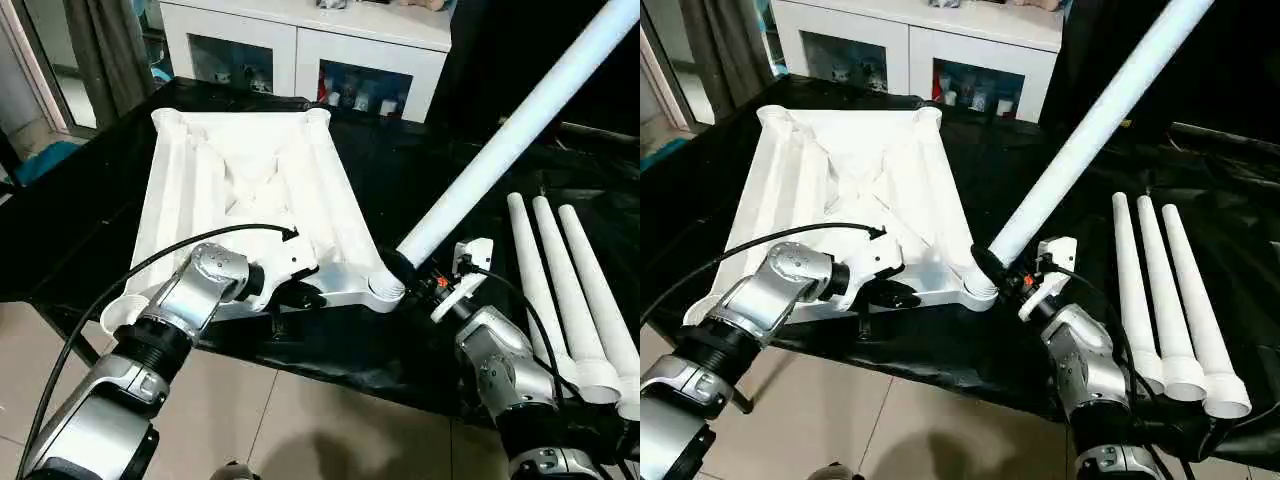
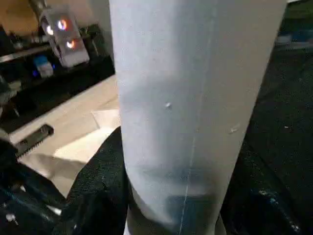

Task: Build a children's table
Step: Insert table leg to table base, then rotate leg to tighten

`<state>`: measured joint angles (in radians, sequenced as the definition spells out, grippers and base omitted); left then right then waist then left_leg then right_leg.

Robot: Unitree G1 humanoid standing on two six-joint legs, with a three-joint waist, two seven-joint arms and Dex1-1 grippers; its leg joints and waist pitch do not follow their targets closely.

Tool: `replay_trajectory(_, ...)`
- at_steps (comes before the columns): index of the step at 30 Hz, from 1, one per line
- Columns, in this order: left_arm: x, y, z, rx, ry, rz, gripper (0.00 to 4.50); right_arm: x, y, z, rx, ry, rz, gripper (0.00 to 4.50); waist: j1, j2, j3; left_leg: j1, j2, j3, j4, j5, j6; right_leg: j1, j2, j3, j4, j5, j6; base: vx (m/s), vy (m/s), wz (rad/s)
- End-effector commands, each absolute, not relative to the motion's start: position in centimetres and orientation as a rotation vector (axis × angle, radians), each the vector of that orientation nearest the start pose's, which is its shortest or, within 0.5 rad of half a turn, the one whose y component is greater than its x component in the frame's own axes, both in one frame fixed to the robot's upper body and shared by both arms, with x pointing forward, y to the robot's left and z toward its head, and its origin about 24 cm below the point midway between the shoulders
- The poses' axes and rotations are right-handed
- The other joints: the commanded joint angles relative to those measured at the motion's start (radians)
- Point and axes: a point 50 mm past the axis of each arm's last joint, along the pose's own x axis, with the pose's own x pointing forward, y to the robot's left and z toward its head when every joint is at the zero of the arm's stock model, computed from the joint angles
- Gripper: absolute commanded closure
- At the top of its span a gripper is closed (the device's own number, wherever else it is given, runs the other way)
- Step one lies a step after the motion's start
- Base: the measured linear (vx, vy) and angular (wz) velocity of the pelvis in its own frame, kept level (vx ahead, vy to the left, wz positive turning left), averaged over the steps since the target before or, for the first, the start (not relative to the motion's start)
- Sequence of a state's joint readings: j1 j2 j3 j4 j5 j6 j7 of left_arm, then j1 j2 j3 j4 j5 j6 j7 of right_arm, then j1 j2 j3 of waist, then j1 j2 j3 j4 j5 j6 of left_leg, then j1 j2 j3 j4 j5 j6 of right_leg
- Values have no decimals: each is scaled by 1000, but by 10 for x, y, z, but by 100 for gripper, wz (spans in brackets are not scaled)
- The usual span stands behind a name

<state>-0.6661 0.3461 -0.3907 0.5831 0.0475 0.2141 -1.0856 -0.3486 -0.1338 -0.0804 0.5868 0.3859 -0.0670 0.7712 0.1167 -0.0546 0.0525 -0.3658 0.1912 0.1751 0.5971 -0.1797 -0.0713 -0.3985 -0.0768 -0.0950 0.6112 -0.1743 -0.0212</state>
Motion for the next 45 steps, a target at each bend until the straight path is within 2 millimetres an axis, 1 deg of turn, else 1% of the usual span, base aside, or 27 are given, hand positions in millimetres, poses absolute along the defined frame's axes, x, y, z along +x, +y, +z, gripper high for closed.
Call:
replay_trajectory(1, 330, 105, 68, 463, 410, -1272, 450, 286, -153, -5, 237, 230, 693, 259, -3, 2, -62, 11, 48, -15, -80, -219, 14, 46, -88, 59, -82, -320, -162, 0, 0, 0)
replay_trajectory(3, 330, 105, 67, 465, 411, -1272, 450, 287, -152, -3, 206, 239, 720, 259, -3, -1, -62, 12, 48, -14, -79, -218, 17, 46, -89, 60, -82, -324, -159, 0, 0, 0)
replay_trajectory(4, 329, 105, 66, 466, 412, -1273, 450, 287, -150, -1, 179, 239, 748, 259, -4, -6, -61, 11, 49, -14, -80, -214, 19, 46, -88, 59, -82, -325, -157, 0, 0, 0)
replay_trajectory(5, 329, 105, 66, 467, 412, -1273, 450, 287, -149, -1, 168, 238, 761, 259, -4, -3, -61, 11, 48, -13, -79, -214, 20, 46, -88, 60, -82, -328, -155, 0, 0, 0)
replay_trajectory(6, 328, 105, 65, 470, 413, -1273, 450, 287, -148, 1, 152, 238, 780, 259, -4, -10, -60, 11, 48, -13, -79, -214, 23, 46, -89, 60, -84, -343, -149, 0, 0, 0)
replay_trajectory(7, 328, 105, 65, 471, 413, -1273, 450, 287, -147, 2, 138, 239, 797, 259, -4, -10, -59, 11, 48, -13, -79, -217, 23, 45, -90, 60, -85, -352, -146, 0, 0, 0)
replay_trajectory(8, 328, 104, 64, 472, 413, -1273, 450, 287, -146, 3, 131, 239, 807, 259, -4, -12, -59, 11, 48, -13, -79, -221, 24, 44, -90, 60, -87, -368, -139, 0, 0, 0)
replay_trajectory(9, 328, 104, 64, 471, 413, -1272, 450, 287, -145, 4, 121, 240, 821, 259, -6, -19, -59, 11, 48, -13, -79, -222, 26, 43, -89, 59, -89, -378, -134, 0, 0, 0)
replay_trajectory(11, 327, 104, 63, 471, 412, -1270, 450, 287, -144, 5, 100, 241, 841, 259, -5, -19, -59, 11, 48, -13, -79, -219, 26, 42, -89, 59, -89, -384, -128, 0, 0, 0)
replay_trajectory(12, 327, 104, 63, 471, 412, -1269, 450, 288, -143, 6, 98, 241, 846, 259, -6, -22, -58, 11, 48, -13, -80, -221, 26, 41, -89, 59, -90, -390, -125, 0, 0, 0)
replay_trajectory(14, 327, 104, 62, 471, 412, -1268, 450, 288, -143, 6, 97, 242, 847, 259, -6, -20, -59, 12, 49, -14, -80, -229, 25, 40, -90, 60, -91, -399, -122, 0, 0, 0)
replay_trajectory(15, 327, 104, 62, 470, 411, -1267, 450, 288, -143, 6, 101, 246, 851, 259, -6, -28, -59, 13, 49, -14, -80, -230, 26, 39, -90, 59, -90, -403, -121, 0, 0, 0)
replay_trajectory(16, 326, 103, 62, 469, 411, -1267, 450, 288, -143, 6, 108, 253, 857, 259, -6, -26, -59, 12, 49, -14, -80, -230, 27, 39, -90, 59, -90, -404, -120, 0, 0, 0)
replay_trajectory(23, 322, 102, 61, 479, 406, -1315, 450, 289, -144, -1, 113, 346, 928, 259, -8, -30, -59, 9, 48, -16, -80, -246, 26, 39, -93, 57, -96, -443, -108, 0, 0, 0)
replay_trajectory(24, 321, 102, 62, 483, 403, -1331, 450, 290, -144, -1, 116, 352, 937, 259, -8, -24, -59, 10, 48, -16, -81, -247, 25, 38, -92, 58, -97, -446, -106, 0, 0, 0)
replay_trajectory(26, 319, 101, 62, 495, 395, -1361, 450, 290, -146, -2, 107, 360, 960, 259, -10, -27, -59, 10, 49, -17, -82, -257, 22, 37, -92, 57, -97, -445, -107, 0, 0, 0)
replay_trajectory(27, 316, 101, 62, 508, 384, -1400, 450, 288, -148, -3, 93, 374, 1002, 259, -9, -22, -60, 11, 49, -18, -82, -261, 20, 38, -92, 57, -97, -442, -110, 0, 0, 0)
replay_trajectory(30, 314, 101, 62, 516, 381, -1422, 450, 286, -150, -4, 90, 384, 1027, 259, -9, -26, -59, 11, 50, -17, -82, -264, 25, 38, -91, 59, -97, -432, -111, 0, 0, 0)
replay_trajectory(35, 310, 101, 63, 520, 369, -1472, 450, 277, -157, -7, 88, 408, 1093, 259, -6, -23, -59, 15, 53, -19, -86, -286, 19, 37, -91, 58, -97, -430, -124, 0, 0, 0)
replay_trajectory(37, 308, 101, 64, 506, 361, -1487, 450, 274, -158, -10, 98, 416, 1098, 259, -7, -21, -56, 16, 53, -20, -87, -308, 15, 36, -93, 58, -101, -457, -123, 0, 0, 0)
replay_trajectory(39, 307, 100, 66, 488, 356, -1505, 450, 273, -160, -12, 105, 428, 1101, 259, -8, -21, -50, 23, 53, -22, -89, -352, 8, 33, -95, 56, -109, -526, -110, 0, 0, 0)
replay_trajectory(40, 306, 100, 66, 485, 355, -1508, 450, 272, -160, -13, 105, 429, 1101, 259, -10, -21, -48, 27, 51, -25, -90, -381, 4, 31, -97, 54, -117, -584, -95, 0, 0, 0)
replay_trajectory(41, 306, 101, 66, 482, 356, -1511, 450, 272, -160, -14, 107, 431, 1104, 259, -11, -20, -50, 31, 52, -28, -90, -394, -1, 31, -99, 54, -120, -614, -84, 0, 0, 0)
replay_trajectory(42, 306, 101, 66, 482, 356, -1511, 450, 272, -160, -14, 107, 432, 1104, 259, -11, -21, -51, 30, 52, -28, -91, -390, 0, 32, -99, 54, -120, -610, -84, 0, 0, 0)
replay_trajectory(43, 306, 102, 66, 484, 358, -1509, 450, 272, -160, -14, 106, 436, 1106, 259, -10, -16, -52, 30, 53, -29, -92, -387, -1, 32, -99, 54, -119, -599, -87, 0, 0, 0)
replay_trajectory(44, 306, 103, 65, 487, 363, -1501, 450, 272, -160, -15, 102, 436, 1098, 259, -11, -16, -53, 29, 54, -28, -94, -378, -1, 33, -96, 55, -116, -558, -98, 0, 0, 0)
replay_trajectory(45, 308, 103, 64, 493, 370, -1476, 450, 274, -161, -16, 102, 440, 1068, 259, -11, -16, -53, 29, 54, -28, -94, -378, -1, 33, -96, 55, -116, -558, -98, 0, 0, 0)
